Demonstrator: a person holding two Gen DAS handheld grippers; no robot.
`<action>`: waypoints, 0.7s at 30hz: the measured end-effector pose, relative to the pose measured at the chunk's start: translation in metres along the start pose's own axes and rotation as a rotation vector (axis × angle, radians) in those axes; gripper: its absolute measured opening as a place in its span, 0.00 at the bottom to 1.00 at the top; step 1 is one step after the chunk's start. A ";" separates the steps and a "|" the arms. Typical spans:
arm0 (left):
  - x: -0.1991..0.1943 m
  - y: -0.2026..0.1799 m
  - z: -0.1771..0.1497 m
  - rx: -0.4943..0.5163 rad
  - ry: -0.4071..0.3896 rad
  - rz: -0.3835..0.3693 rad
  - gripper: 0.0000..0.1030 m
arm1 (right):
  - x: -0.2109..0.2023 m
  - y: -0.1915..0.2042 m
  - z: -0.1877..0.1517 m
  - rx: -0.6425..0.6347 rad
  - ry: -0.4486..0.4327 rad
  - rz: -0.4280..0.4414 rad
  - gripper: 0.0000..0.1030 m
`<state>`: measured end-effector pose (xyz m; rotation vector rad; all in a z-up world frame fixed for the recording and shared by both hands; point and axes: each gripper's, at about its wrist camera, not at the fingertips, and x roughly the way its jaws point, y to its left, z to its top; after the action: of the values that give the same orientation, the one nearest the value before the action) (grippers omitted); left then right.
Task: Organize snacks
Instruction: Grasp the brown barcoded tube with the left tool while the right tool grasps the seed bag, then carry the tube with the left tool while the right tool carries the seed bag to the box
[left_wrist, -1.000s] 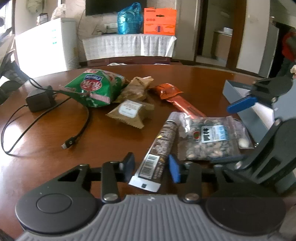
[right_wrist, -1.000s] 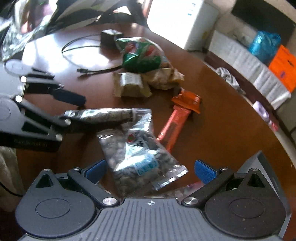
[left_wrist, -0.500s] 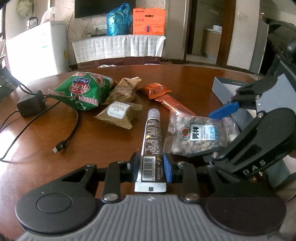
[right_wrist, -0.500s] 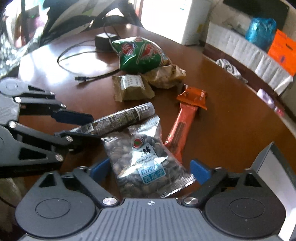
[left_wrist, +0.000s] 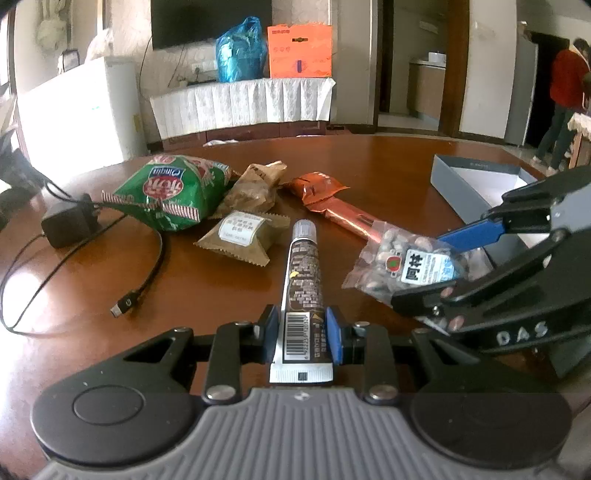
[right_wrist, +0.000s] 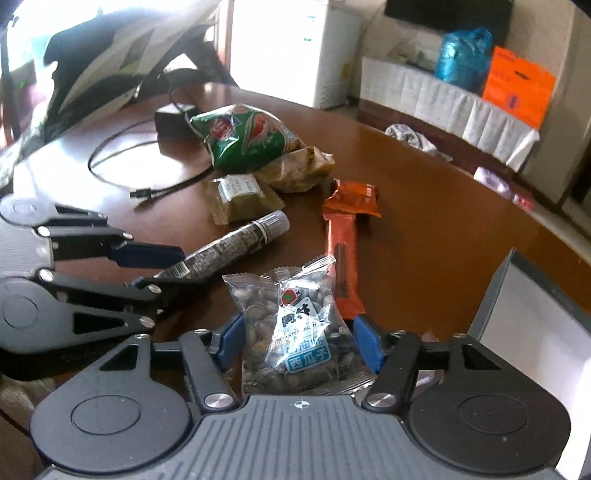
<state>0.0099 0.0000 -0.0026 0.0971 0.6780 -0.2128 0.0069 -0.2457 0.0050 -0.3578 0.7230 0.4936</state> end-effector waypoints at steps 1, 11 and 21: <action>0.000 -0.001 0.000 0.005 -0.002 0.005 0.25 | -0.002 0.000 0.000 0.006 -0.005 -0.003 0.60; -0.004 -0.005 0.000 0.020 -0.036 0.047 0.25 | -0.029 -0.001 -0.004 0.076 -0.110 -0.013 0.58; -0.030 -0.015 0.015 0.006 -0.085 0.057 0.25 | -0.055 -0.007 -0.012 0.134 -0.174 -0.021 0.58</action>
<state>-0.0068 -0.0119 0.0273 0.1122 0.5892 -0.1629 -0.0309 -0.2738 0.0362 -0.1948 0.5798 0.4476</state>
